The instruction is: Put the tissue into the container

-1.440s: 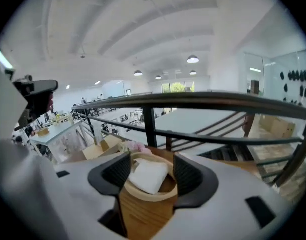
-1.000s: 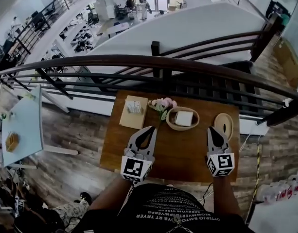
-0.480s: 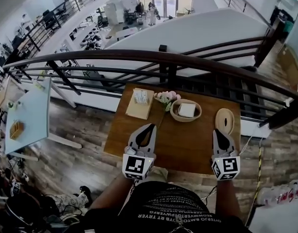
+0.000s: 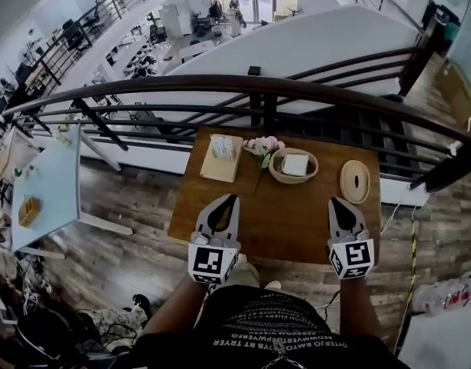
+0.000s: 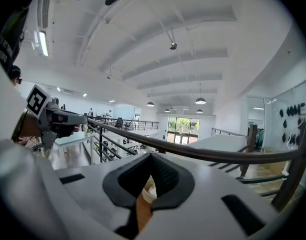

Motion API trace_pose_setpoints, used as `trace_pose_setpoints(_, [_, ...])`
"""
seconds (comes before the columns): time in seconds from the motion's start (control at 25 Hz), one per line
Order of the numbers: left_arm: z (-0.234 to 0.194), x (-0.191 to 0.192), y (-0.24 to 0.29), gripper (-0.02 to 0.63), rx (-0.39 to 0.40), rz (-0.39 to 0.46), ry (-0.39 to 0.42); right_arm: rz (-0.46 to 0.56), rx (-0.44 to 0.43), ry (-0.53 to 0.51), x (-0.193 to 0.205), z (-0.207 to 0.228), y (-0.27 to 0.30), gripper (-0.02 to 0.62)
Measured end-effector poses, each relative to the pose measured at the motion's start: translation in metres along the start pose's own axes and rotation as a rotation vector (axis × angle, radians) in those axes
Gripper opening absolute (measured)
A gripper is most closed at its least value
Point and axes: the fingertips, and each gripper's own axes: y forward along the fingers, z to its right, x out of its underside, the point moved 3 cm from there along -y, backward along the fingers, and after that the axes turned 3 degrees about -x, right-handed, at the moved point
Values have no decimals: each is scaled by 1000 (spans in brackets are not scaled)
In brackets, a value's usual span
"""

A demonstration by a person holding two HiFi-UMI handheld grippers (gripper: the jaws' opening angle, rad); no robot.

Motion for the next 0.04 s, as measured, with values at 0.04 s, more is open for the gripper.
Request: trace_pose_setpoints(0.04, [-3,1,1,34,-2,-1,2,1,-6,0,-1,-2,3,14])
